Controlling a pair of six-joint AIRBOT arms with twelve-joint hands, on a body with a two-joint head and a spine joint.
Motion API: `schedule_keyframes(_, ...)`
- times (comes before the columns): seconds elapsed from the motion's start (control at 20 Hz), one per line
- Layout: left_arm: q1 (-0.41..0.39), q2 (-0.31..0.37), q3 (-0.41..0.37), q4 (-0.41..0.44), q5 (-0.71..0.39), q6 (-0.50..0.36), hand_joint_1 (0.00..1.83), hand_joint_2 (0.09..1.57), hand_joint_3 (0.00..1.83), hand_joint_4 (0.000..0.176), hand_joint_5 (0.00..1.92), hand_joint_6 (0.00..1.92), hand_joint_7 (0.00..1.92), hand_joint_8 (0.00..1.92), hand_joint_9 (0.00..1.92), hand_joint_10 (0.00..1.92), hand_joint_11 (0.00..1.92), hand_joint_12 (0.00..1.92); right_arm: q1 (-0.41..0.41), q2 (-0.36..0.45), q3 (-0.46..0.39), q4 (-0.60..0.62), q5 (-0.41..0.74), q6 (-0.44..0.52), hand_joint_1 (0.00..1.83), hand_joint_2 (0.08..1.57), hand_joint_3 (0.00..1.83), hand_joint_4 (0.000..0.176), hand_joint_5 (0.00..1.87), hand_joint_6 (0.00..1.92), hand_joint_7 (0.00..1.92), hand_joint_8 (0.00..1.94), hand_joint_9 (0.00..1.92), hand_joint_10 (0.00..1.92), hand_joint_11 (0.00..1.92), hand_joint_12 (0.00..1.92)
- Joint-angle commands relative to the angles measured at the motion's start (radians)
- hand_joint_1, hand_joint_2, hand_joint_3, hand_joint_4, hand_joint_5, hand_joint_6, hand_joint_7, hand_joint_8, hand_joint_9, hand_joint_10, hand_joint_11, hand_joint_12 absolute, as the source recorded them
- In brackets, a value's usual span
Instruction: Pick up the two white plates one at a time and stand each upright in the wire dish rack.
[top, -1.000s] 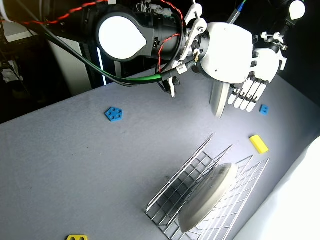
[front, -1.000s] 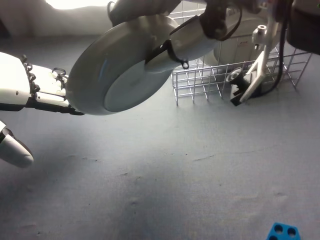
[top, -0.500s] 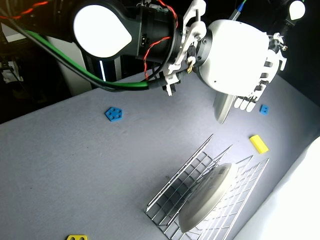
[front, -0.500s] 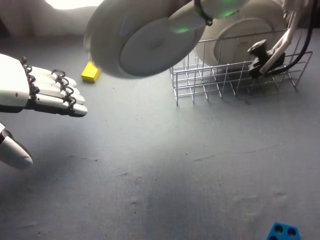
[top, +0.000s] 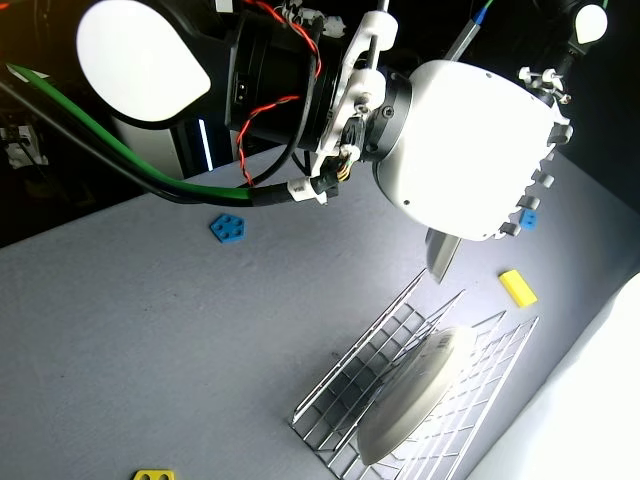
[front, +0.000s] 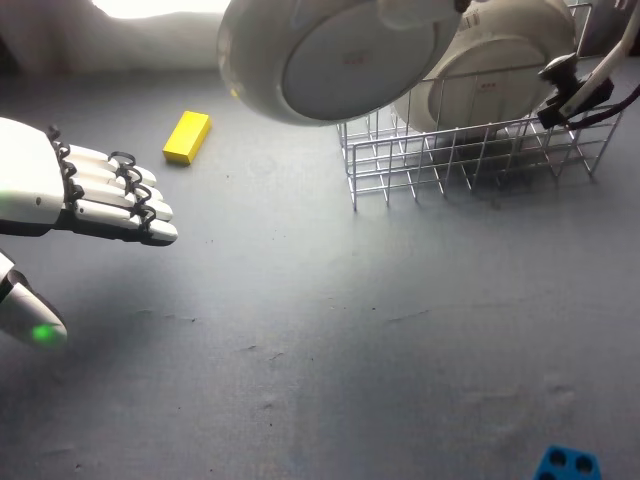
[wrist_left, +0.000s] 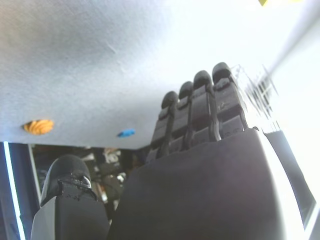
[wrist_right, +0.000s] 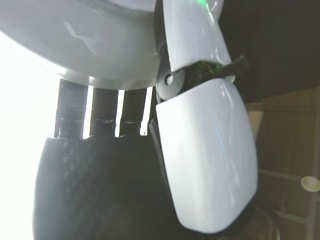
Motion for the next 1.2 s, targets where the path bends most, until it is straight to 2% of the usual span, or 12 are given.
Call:
schedule_keyframes(0.0,-0.005,0.001,0.007,-0.066,-0.025,0.002,0.00,1.01,0.00,0.000,0.00,0.00,0.00,0.00,0.00,0.00,0.00,0.00,0.023,0.010,0.005,0.024,0.128,0.027,1.48,1.09,0.00,0.000,0.96,1.04,1.00,0.77,0.96,0.95,0.85,1.47)
schedule_keyframes(0.05,-0.005,0.000,0.007,-0.066,-0.025,0.002,0.00,1.01,0.00,0.000,0.01,0.00,0.00,0.00,0.00,0.00,0.00,0.00,0.023,0.014,0.005,0.024,0.120,0.020,1.40,1.10,0.00,0.000,0.97,1.06,1.02,0.79,0.95,1.06,0.83,1.25)
schedule_keyframes(0.1,-0.004,0.000,0.007,-0.066,-0.025,0.002,0.00,1.00,0.00,0.000,0.00,0.00,0.00,0.00,0.00,0.00,0.00,0.00,0.023,0.017,0.005,0.024,0.113,0.015,1.47,1.09,0.00,0.000,0.95,1.05,1.00,0.78,0.94,0.99,0.84,1.44)
schedule_keyframes(0.25,-0.002,0.000,0.007,-0.066,-0.025,0.002,0.00,1.01,0.00,0.000,0.01,0.00,0.00,0.00,0.00,0.00,0.00,0.00,0.022,0.027,0.004,0.024,0.084,-0.003,1.49,1.09,0.00,0.000,0.95,1.05,1.01,0.76,0.95,0.96,0.84,1.48)
schedule_keyframes(0.35,-0.002,0.001,0.007,-0.066,-0.025,0.002,0.00,1.01,0.00,0.000,0.02,0.01,0.00,0.00,0.00,0.00,0.00,0.00,0.017,0.035,0.004,0.024,0.074,-0.011,1.38,1.10,0.00,0.000,0.96,1.09,1.02,0.78,0.95,1.07,0.87,1.14)
schedule_keyframes(0.4,-0.002,0.000,0.008,-0.066,-0.025,0.002,0.00,1.01,0.00,0.000,0.01,0.00,0.00,0.00,0.00,0.00,0.00,0.00,0.014,0.041,0.005,0.024,0.074,-0.011,1.47,1.09,0.00,0.000,0.94,1.06,1.02,0.75,0.96,0.97,0.86,1.40)
schedule_keyframes(0.55,-0.001,-0.001,0.008,-0.066,-0.025,0.002,0.00,1.01,0.00,0.000,0.00,0.00,0.00,0.00,0.00,0.00,0.00,0.00,0.003,0.050,0.016,0.024,0.075,-0.011,1.49,1.09,0.00,0.000,0.95,1.04,1.02,0.75,0.96,0.95,0.86,1.47)
schedule_keyframes(0.65,0.001,-0.002,0.011,-0.066,-0.025,0.009,0.00,1.01,0.00,0.000,0.01,0.00,0.00,0.00,0.00,0.00,0.00,0.00,-0.012,0.053,0.035,0.024,0.075,-0.011,1.38,1.09,0.00,0.000,0.98,1.05,1.05,0.75,0.97,1.04,0.89,1.09)
schedule_keyframes(0.8,0.001,-0.002,0.011,-0.066,-0.025,0.009,0.00,1.01,0.00,0.000,0.02,0.01,0.00,0.00,0.00,0.00,0.00,0.00,-0.024,0.055,0.046,0.024,0.075,-0.011,1.38,1.09,0.00,0.000,0.97,1.06,1.05,0.75,0.98,1.04,0.89,1.08)
schedule_keyframes(0.95,0.001,-0.004,0.012,-0.066,-0.025,0.009,0.00,1.01,0.00,0.000,0.02,0.00,0.00,0.00,0.00,0.00,0.00,0.00,-0.044,0.054,0.055,0.024,0.095,-0.011,1.37,1.12,0.00,0.000,0.92,1.15,0.97,0.86,0.89,1.16,0.81,1.14)
schedule_keyframes(1.0,0.002,-0.005,0.012,-0.066,-0.025,0.009,0.00,1.01,0.00,0.000,0.02,0.01,0.00,0.00,0.00,0.00,0.00,0.00,-0.052,0.054,0.055,0.024,0.105,-0.012,1.46,1.11,0.00,0.000,0.91,1.12,0.98,0.83,0.91,1.05,0.81,1.45)
schedule_keyframes(1.15,0.002,-0.006,0.014,-0.066,-0.025,0.009,0.00,1.00,0.00,0.000,0.03,0.01,0.01,0.00,0.00,0.00,0.00,0.00,-0.067,0.050,0.059,0.024,0.122,-0.022,1.38,1.11,0.00,0.000,0.95,1.10,1.01,0.82,0.93,1.11,0.84,1.15)
